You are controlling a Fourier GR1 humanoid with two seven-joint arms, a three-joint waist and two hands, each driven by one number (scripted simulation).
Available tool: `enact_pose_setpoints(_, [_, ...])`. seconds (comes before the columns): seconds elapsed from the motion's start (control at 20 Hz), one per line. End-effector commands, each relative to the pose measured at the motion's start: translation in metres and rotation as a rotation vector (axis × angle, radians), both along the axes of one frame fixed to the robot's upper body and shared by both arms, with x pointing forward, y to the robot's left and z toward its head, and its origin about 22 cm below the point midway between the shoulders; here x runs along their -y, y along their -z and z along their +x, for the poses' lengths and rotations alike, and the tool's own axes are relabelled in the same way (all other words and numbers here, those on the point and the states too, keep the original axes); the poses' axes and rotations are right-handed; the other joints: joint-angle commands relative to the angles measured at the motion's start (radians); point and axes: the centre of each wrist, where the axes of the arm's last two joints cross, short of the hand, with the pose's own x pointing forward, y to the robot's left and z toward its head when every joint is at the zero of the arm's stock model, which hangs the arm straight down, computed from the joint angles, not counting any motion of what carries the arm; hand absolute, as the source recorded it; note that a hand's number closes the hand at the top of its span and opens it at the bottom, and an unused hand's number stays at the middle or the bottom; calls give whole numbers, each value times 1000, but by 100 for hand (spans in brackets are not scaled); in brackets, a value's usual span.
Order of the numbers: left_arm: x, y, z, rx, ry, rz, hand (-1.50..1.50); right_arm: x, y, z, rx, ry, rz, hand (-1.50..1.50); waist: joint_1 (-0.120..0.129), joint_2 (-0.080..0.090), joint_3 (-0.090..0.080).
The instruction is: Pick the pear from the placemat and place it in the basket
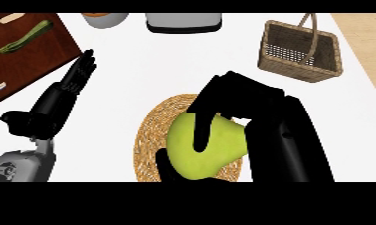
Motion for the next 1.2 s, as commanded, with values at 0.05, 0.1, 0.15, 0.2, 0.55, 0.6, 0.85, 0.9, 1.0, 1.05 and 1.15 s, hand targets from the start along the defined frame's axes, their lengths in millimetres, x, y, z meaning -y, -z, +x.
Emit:
enact_pose_setpoints(0.05, [0,0,5,6,-2,9,0,17,-26,-7,-98,207,13,150,-2,2,-1])
enact_pose_setpoints(0.1, [1,7,8,6,13,4,0,7,-38,0,-76,210,-9,150,4,4,-2])
enact_pose_setpoints(0.15, [-5,8,-3,-7,12,16,0,10,-41,0,-74,245,-35,150,9,-1,-2])
enact_pose_setpoints(0.2, [-3,15,5,-13,3,13,0,11,-42,12,-77,265,-43,150,3,5,-2])
enact_pose_setpoints(0.55, [1,-5,7,8,10,-5,0,27,-86,58,-54,377,-28,150,26,9,-1])
enact_pose_setpoints(0.6, [13,-12,14,16,25,5,0,18,-74,70,-52,398,-34,150,27,12,-1])
enact_pose_setpoints(0.85, [4,-1,2,18,33,-5,0,47,-101,110,-30,522,30,150,41,14,-1])
enact_pose_setpoints(0.9, [17,12,-9,17,36,6,0,58,-99,107,-3,532,43,150,35,12,0])
enact_pose_setpoints(1.0, [26,25,-9,7,34,-7,0,62,-104,125,18,565,70,150,37,15,0])
enact_pose_setpoints(1.05, [21,-7,4,16,46,-5,0,84,-120,133,14,591,108,150,38,15,1])
enact_pose_setpoints(1.15, [11,14,-8,12,28,15,0,92,-111,134,33,630,103,150,32,14,1])
